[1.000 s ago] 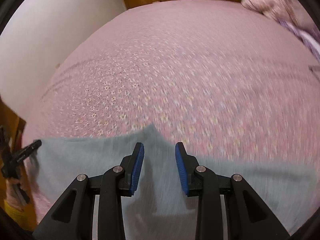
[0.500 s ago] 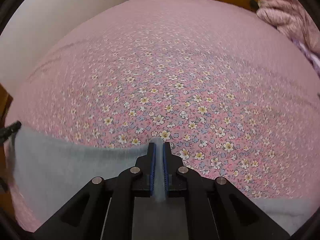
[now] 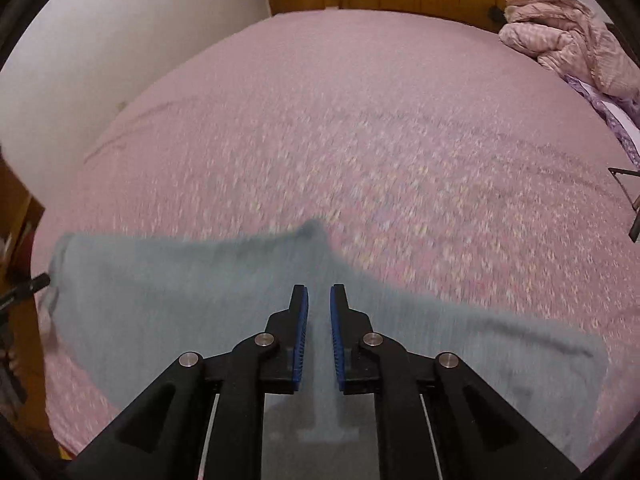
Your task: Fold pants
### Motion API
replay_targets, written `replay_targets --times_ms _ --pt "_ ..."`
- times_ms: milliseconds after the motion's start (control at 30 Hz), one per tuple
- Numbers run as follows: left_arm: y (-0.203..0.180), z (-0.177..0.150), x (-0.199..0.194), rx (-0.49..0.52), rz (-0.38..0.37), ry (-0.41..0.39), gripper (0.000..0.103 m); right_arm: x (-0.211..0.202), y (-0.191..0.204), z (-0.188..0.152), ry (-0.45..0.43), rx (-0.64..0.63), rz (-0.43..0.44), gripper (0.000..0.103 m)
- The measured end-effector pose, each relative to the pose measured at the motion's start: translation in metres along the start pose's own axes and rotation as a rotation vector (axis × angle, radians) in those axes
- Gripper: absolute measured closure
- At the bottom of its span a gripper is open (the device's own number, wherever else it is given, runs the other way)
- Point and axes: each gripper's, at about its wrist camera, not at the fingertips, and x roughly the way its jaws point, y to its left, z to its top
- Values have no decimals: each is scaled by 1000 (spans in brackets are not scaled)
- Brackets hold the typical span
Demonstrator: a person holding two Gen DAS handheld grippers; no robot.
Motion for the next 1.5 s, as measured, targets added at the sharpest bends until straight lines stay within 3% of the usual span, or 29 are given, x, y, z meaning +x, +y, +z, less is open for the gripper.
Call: replay_targets --times_ms 67,100,133,167,233,300,433,533,600,700,767,833,1000,1167,1233,1333,1500 --pt "1 -5 13 -17 19 48 42 4 0 -10 19 -2 1 86" --pt "-1 -7 14 -5 36 35 55 9 2 -16 40 7 -5 85" --pt "-4 -8 11 26 73 18 83 21 2 -19 62 20 -20 85" --pt "-5 -8 10 42 92 23 87 25 3 -22 59 22 -32 85" --pt "4 -7 9 -7 94 35 87 29 5 -22 -42 2 -63 80" --pt "11 -5 9 -45 80 51 87 34 2 -19 -69 18 -65 75" --pt "8 -6 -7 -53 187 18 86 32 -1 -17 -66 37 -49 72" --pt "6 -12 -20 -84 123 15 83 17 -5 -19 -27 66 -75 70" --pt "2 -15 -27 -82 108 6 75 -5 -12 -27 -57 101 -108 60" --pt "-9 -19 -35 -67 95 -1 70 -37 -27 -49 -106 125 -119 52" --pt "-17 -22 -38 -56 74 -2 68 -57 -45 -65 -119 152 -113 51" --pt "-27 -24 -40 -42 75 -11 59 -72 -63 -82 -119 192 -115 51" --pt "-46 -28 -30 -9 58 12 57 -100 -120 -128 -125 364 -208 51" --pt "-62 -34 -19 40 123 2 48 -111 -173 -159 -175 532 -240 51" --pt "-62 -34 -9 45 163 19 47 -103 -184 -167 -162 555 -229 51" --pt "-58 -36 2 31 165 43 47 -83 -191 -178 -146 587 -149 51" --pt "-64 -34 6 51 176 40 42 -79 -180 -183 -216 498 -126 26"
